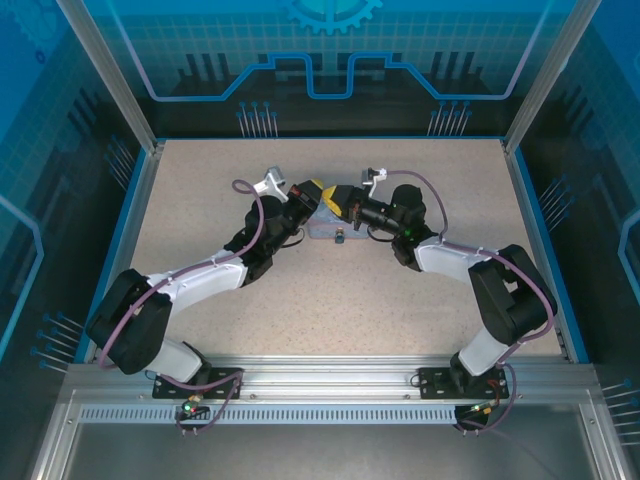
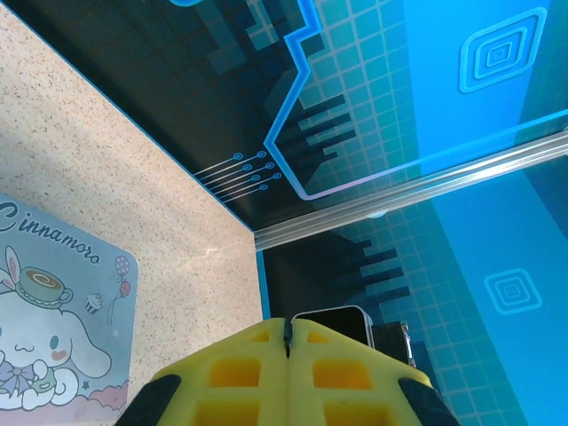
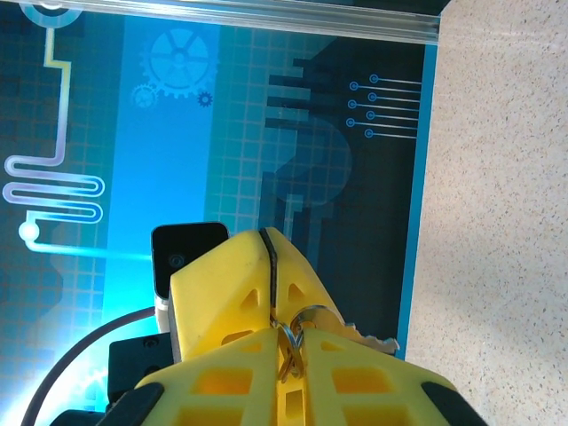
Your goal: Unlock a padlock with a key
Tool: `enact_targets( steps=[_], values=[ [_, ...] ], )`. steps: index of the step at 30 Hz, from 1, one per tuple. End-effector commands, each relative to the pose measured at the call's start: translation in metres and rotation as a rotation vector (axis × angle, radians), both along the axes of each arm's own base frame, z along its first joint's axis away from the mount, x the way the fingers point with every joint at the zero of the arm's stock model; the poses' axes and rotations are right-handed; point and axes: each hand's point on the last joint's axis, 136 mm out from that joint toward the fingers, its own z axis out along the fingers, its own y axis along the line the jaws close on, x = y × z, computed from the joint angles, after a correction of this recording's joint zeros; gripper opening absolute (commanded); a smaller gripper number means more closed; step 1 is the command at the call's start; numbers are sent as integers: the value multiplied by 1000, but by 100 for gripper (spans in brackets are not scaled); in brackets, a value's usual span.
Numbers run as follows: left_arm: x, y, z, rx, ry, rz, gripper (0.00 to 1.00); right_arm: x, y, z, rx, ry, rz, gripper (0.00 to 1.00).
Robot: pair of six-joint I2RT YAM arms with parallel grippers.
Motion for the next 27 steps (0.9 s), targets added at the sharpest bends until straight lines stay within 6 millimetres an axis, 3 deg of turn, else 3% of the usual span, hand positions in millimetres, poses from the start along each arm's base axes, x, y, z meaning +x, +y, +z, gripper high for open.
enact_targets(
  steps=[1, 13, 18, 22, 25, 27],
  values=[
    [0, -6, 9, -19, -16, -4, 0, 4, -6, 8, 19, -38, -13, 17],
    [-2, -8, 8, -18, -11, -12, 0, 5, -7, 10, 20, -41, -13, 14],
    [-2, -9, 9, -17, -11, -13, 0, 2, -7, 11, 20, -45, -6, 0],
    [-2, -9, 11, -5, -12, -13, 0, 0, -10, 10, 16, -47, -6, 0],
    [-2, -1, 17, 19, -17, 6, 41, -2, -16, 7, 7, -48, -12, 0],
    [-3, 7, 21, 41, -16, 9, 55, -5, -22, 2, -6, -42, -16, 0]
  ],
)
